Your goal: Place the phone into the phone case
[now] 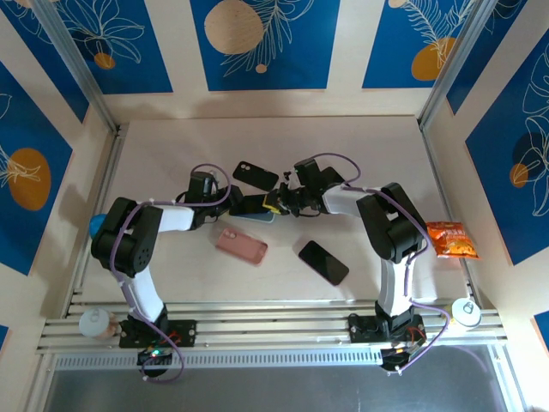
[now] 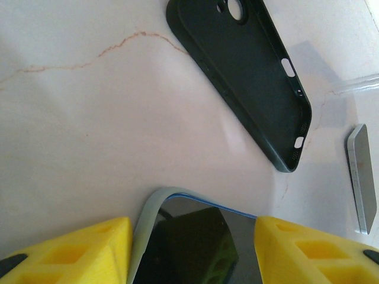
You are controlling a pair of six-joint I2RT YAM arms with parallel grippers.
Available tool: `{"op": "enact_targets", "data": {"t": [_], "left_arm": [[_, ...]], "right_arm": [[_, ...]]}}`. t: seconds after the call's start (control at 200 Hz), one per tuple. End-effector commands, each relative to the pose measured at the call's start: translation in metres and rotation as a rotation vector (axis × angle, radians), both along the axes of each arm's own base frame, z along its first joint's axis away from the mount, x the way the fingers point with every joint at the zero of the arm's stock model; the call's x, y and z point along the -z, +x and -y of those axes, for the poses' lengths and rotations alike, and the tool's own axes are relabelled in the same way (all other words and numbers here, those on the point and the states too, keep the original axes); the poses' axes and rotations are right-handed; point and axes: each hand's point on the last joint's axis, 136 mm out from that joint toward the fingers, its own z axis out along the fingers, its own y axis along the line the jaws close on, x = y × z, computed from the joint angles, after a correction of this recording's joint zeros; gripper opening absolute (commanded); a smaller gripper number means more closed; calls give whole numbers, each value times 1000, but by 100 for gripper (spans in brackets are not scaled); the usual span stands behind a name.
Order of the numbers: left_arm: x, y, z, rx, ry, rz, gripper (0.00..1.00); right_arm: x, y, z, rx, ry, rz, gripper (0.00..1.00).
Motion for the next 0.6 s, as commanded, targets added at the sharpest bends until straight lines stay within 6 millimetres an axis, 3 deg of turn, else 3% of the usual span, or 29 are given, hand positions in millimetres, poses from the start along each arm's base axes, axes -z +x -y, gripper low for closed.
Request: {"op": "enact_targets", "data": {"t": [0.0, 0.32, 0.595], "left_arm": [[-4, -2, 4, 20, -31, 18, 57], [-8, 1, 5, 10, -53, 44, 57], [-18, 4, 5, 18, -45, 75, 57]], "right_arm": [[30, -17, 10, 9, -113, -113, 28], [13, -10, 2, -12, -155, -128, 65], [3, -7, 7, -9, -247, -187, 75]]}}
